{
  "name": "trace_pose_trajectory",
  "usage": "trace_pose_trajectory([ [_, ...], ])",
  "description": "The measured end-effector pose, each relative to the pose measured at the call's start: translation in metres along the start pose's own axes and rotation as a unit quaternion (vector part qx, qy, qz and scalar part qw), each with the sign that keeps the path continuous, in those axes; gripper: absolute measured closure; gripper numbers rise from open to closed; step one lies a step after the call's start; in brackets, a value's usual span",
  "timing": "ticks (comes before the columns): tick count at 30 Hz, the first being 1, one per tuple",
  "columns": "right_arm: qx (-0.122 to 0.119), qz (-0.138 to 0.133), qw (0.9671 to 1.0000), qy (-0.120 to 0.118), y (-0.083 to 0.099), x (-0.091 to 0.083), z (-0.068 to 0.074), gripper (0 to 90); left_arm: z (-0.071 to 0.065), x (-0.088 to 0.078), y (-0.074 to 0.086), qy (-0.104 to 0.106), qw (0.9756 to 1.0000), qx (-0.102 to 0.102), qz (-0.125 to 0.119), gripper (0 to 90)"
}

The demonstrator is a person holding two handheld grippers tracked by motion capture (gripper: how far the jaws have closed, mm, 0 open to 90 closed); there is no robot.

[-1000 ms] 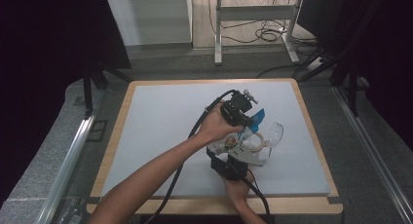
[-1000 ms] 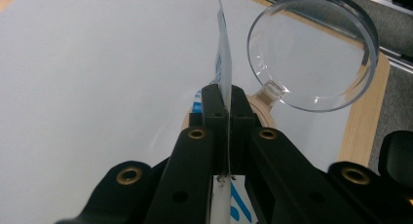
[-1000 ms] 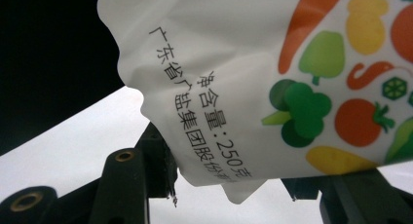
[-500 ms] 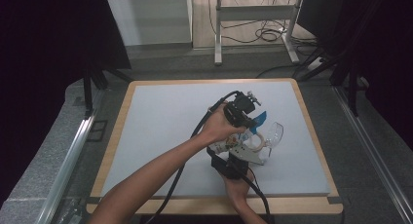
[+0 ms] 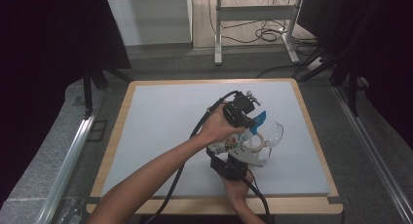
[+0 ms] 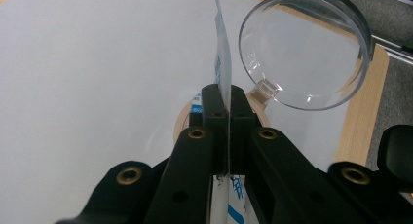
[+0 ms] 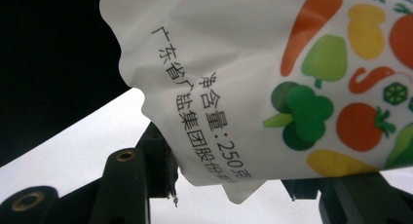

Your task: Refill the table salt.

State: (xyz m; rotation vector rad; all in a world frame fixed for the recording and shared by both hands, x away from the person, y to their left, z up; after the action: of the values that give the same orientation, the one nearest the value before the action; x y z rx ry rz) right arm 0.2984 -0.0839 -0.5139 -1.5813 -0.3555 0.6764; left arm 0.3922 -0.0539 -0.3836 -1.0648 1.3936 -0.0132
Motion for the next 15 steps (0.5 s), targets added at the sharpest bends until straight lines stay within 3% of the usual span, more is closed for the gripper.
trace_pose_trajectory([
  [15, -0.006, 0.004, 1.0, 0.0, 0.0045, -0.0079, 0.0044, 48.7, -0.0031, -0.0024, 0.0052, 0.002, 1.0, 0.0, -0.005, 90.0],
])
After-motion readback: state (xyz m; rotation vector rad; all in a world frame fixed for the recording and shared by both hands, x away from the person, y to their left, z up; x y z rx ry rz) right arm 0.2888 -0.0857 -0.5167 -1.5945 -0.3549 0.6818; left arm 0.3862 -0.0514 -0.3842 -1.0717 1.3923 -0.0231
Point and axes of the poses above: each handheld gripper's, and its own axes: x roughly forward along the jaws, y roughly out of its underside, z roughly to its left, the point moved 2 cm from there along x, roughly forward along the jaws, and after that the axes turned 11 degrees about -x, right-handed, at the moved point
